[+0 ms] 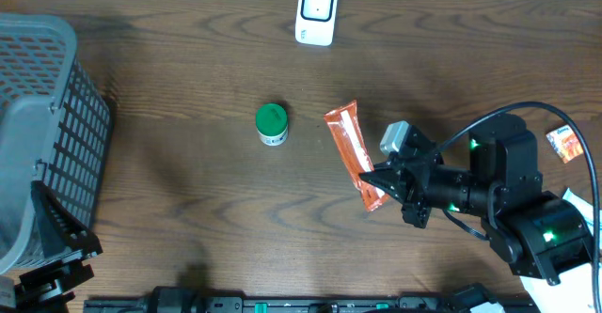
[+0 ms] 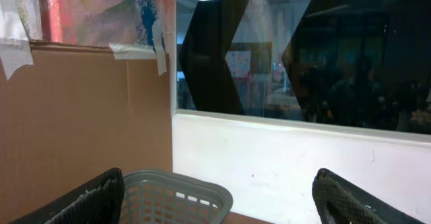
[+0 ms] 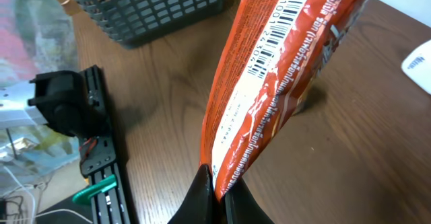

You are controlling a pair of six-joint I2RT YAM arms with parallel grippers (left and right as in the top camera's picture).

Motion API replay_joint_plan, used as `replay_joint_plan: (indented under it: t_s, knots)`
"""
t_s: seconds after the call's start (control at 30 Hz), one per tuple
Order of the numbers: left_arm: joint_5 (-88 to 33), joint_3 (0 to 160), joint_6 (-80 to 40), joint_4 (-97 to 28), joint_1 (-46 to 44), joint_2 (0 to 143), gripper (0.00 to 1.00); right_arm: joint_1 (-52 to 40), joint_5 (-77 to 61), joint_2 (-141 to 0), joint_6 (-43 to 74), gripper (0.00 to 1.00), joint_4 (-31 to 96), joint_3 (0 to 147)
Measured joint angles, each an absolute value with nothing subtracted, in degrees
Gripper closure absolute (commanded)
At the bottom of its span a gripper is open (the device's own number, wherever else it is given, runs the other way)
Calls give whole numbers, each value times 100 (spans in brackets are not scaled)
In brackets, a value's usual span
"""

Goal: Scan the item barcode

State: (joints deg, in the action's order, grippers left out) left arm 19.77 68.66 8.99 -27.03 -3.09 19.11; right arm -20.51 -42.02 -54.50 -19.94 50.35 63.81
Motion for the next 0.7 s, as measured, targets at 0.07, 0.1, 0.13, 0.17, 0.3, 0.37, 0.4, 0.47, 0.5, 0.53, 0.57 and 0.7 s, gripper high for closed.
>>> replay_joint_plan:
  t_s: [0.07,0.1,0.13,0.17,0.3,0.37,0.4,0.47,0.5,0.53,0.57,0.7]
  knots:
    - [1977,6866,899,-2700,-309,1911,11,-2051,-4250,-5465,-1994,99,5037,6381]
    - [1977,6866,899,-2703,-309,1911,11,-2051,-4268,-5472,-1997,99,5037,6381]
    - [1977,6866,899,-2703,-309,1911,11,-2051,-4276,-5474,-1994,99,5037,6381]
    - [1977,6866,899,-2703,-309,1911,11,-2051,-4287,-5476,-1994,99,5037,6381]
    - [1977,6866,899,-2703,-309,1911,11,-2051,-4300,-5481,-1988,99,5063,6381]
    - [1977,6866,899,-2703,-309,1911,11,-2051,-4292,-5518,-1962,99,5059,6381]
    - [1977,6866,899,-2703,-309,1911,11,-2051,-4270,-5557,-1942,99,5050,6381]
    - [1977,6866,899,-2703,-309,1911,11,-2053,-3883,-5784,-1730,99,4849,6379]
    - [1977,6866,899,-2700,-309,1911,11,-2053,-3695,-5872,-1669,99,4766,6379]
    - [1977,6866,899,-2700,-309,1911,11,-2053,-3371,-6088,-1553,99,4591,6379]
    - [1977,6866,899,-2700,-309,1911,11,-2053,-3083,-6316,-1450,99,4403,6379]
    - [1975,6866,899,-2700,-309,1907,11,-2051,-1918,-7581,-1004,99,3000,6377]
